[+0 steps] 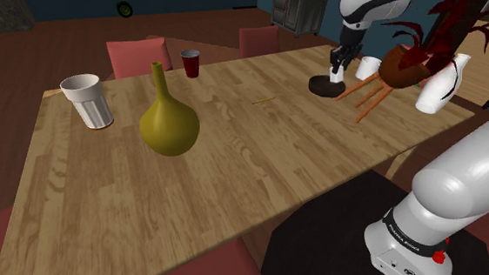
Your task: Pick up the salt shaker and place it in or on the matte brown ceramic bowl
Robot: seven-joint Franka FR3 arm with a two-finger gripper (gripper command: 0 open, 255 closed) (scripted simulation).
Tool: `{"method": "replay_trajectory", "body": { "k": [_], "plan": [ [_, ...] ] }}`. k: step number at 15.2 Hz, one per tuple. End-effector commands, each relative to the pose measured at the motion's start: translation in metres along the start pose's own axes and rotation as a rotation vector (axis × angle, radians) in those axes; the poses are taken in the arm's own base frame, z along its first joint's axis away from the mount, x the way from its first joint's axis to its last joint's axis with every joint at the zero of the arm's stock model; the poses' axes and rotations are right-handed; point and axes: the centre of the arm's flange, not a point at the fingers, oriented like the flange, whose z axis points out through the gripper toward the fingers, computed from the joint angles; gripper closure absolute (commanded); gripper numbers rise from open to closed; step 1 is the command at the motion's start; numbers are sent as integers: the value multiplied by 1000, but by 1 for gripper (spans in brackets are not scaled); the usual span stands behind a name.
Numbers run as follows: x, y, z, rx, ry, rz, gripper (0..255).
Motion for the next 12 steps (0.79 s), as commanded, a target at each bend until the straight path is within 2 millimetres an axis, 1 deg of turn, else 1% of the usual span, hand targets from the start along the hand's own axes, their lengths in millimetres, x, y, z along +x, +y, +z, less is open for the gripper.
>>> {"method": "replay_trajectory", "body": {
  "k": [1,9,10,12],
  "plan": [
    [19,18,3,-1,0,-1,255],
    [92,93,15,-1,0,-1,255],
    [105,106,17,-1,0,-1,255],
    [104,104,27,-1,0,-1,255]
  ]
}}
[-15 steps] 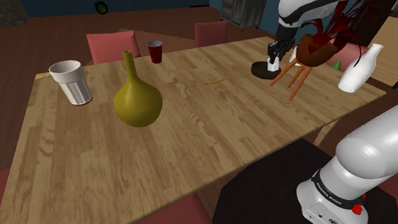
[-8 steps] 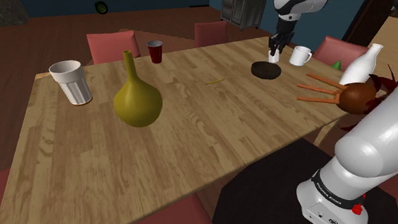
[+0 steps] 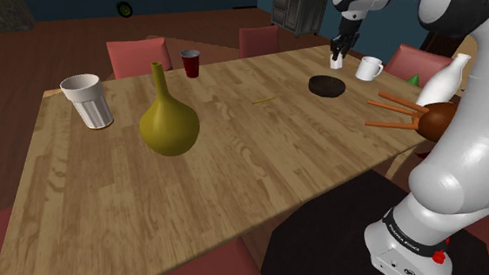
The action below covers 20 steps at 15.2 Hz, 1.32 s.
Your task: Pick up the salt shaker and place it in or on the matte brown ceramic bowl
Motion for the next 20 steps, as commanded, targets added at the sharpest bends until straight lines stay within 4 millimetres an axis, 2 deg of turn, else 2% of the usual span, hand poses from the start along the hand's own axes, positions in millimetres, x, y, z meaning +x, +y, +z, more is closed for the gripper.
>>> {"method": "replay_trajectory", "body": {
  "k": [1,14,20],
  "plan": [
    [1,2,9,0,1,-1,255],
    [-5,-6,77,0,1,-1,255],
    [-5,-6,77,0,1,-1,255]
  ]
}}
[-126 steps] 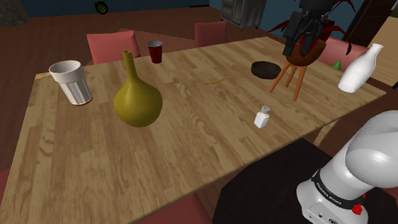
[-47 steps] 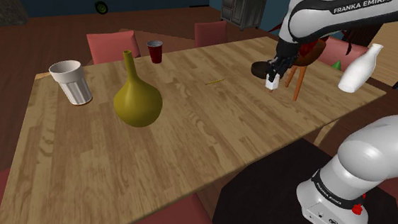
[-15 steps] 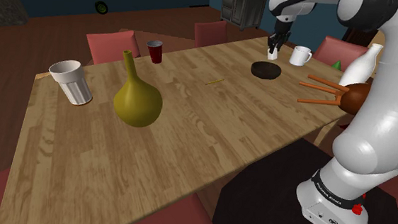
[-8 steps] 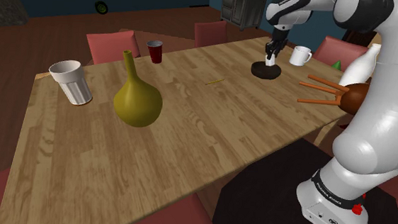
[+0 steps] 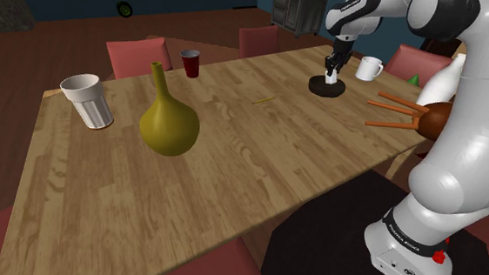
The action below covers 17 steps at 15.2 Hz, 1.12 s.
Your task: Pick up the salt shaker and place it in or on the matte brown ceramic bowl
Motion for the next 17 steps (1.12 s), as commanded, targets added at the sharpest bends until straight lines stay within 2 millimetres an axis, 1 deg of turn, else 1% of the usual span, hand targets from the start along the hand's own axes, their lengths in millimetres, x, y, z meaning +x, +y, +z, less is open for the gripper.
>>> {"method": "replay_trajectory", "body": {
  "k": [1,2,7,10,11,17],
  "plan": [
    [0,0,0,0,0,0,255],
    [0,0,0,0,0,0,0],
    [0,0,0,0,0,0,0],
    [0,0,-40,0,0,0,0],
    [0,0,-50,0,0,0,0],
    [0,0,-50,0,0,0,0]
  ]
}}
